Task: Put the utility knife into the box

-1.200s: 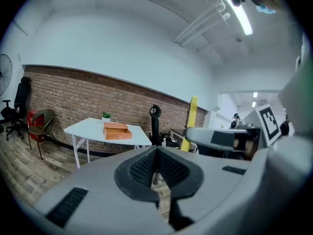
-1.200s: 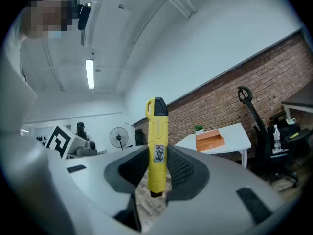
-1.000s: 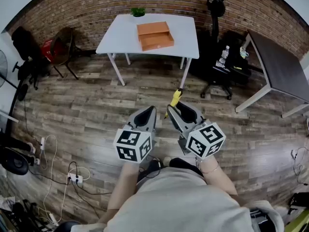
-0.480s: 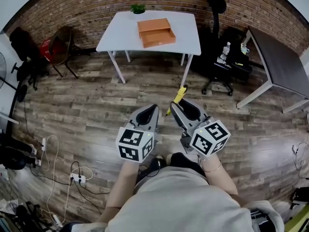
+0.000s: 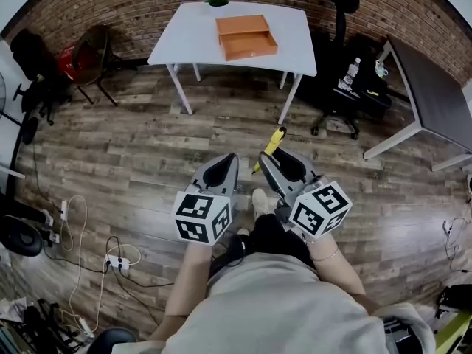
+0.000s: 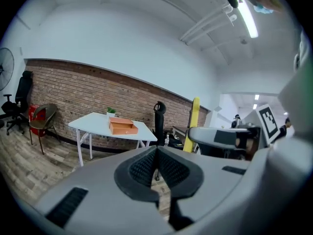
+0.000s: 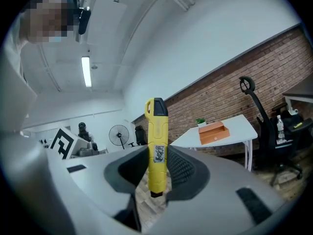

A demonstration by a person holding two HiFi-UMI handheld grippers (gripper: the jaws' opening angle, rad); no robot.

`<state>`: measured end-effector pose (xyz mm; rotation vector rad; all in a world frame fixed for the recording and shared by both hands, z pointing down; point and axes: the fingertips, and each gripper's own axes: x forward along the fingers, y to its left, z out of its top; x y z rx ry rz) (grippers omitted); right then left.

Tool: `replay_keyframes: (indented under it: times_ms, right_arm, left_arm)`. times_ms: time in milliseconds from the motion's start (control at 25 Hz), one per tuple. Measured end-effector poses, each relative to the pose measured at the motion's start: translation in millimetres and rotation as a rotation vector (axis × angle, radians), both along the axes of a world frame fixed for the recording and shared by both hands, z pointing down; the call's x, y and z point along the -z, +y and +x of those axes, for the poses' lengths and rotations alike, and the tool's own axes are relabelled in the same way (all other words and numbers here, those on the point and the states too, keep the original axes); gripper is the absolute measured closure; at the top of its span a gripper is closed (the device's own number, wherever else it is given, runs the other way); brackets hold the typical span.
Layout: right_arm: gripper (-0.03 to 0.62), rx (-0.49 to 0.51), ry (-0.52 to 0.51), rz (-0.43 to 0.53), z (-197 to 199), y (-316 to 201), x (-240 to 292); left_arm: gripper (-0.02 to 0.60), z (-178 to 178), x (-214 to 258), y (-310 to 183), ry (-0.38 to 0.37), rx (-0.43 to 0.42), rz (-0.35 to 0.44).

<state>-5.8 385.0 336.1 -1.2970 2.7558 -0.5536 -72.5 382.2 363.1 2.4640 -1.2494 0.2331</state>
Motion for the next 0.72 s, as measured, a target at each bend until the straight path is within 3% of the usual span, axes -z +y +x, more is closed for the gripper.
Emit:
replay_keyframes:
  times_ms: [240, 440, 720]
  right_arm:
    - [0.482, -0.008, -0.018, -0.008, 12.2, -60.7, -11.8]
    - [0.482, -0.009, -0.029, -0.011, 32.3, -139.4, -16.9]
    - [0.482, 0.04, -0.035, 0.03, 64.2, -247.1, 3.6]
  left_arm:
    - [0.575, -5.5, -8.2, -54.1, -0.057, 0.04, 0.016]
    - [0.575, 7.0, -3.2, -131.7, -0.105, 0.062, 0.043]
    - [0.575, 46.0, 12.7, -235.5, -0.085, 0.076, 0.062]
